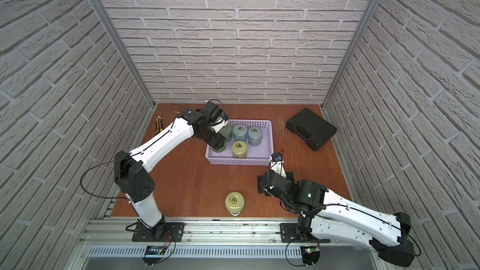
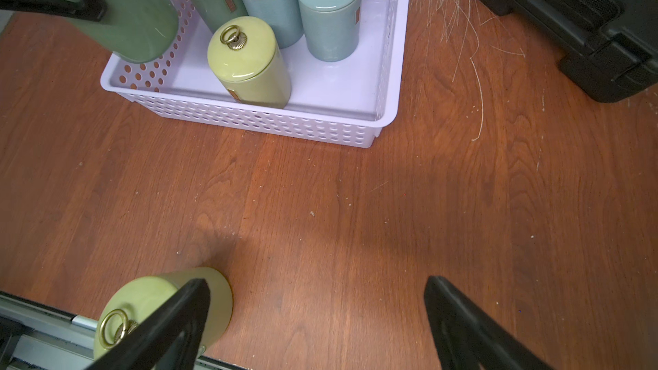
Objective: Take the tea canister out of the basket
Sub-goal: Pick up the tea canister from the basket, then place the tea canister at the center of the board.
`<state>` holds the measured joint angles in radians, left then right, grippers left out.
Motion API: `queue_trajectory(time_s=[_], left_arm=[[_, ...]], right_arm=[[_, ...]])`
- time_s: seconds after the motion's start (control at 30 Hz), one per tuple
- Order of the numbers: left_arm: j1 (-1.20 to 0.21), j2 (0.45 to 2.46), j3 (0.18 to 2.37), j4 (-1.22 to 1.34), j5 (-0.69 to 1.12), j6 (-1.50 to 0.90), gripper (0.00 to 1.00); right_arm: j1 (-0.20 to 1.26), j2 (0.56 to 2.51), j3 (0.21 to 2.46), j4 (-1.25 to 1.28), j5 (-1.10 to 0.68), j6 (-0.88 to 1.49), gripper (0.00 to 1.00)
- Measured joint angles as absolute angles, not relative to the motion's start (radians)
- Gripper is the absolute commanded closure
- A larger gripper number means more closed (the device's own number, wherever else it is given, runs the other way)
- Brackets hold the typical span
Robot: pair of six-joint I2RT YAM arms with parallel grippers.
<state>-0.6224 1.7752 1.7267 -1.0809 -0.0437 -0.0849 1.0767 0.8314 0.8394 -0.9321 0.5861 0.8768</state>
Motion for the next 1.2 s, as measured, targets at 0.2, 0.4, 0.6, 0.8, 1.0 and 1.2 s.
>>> queue_trajectory(time_s=[0.2, 0.4, 0.6, 0.8, 1.0, 1.2], left_arm=[[-0.630, 1.711, 1.689, -1.081, -0.045, -0.118, 0.63], [-0.644, 1.644, 1.617, -1.080, -0.047, -0.155, 0.63], [-0.673, 1.582, 1.536, -1.075, -0.054, -0.192, 0.63], [-0.716, 1.526, 1.457, -1.068, -0.071, -0.231, 0.64], [-0.760, 1.470, 1.372, -1.044, -0.093, -0.274, 0.64], [-0.813, 1.404, 1.287, -1.014, -0.113, -0.325, 0.64]], right_arm=[[1.074, 0.885, 0.843, -0.930, 0.591, 0.855, 0.01], [1.063, 0.923, 0.858, -0.915, 0.586, 0.838, 0.01], [1.051, 0.958, 0.879, -0.904, 0.566, 0.824, 0.01], [1.045, 0.995, 0.904, -0.899, 0.536, 0.807, 0.01], [1.040, 1.021, 0.918, -0.897, 0.517, 0.796, 0.01], [1.031, 1.029, 0.937, -0.897, 0.507, 0.788, 0.01]])
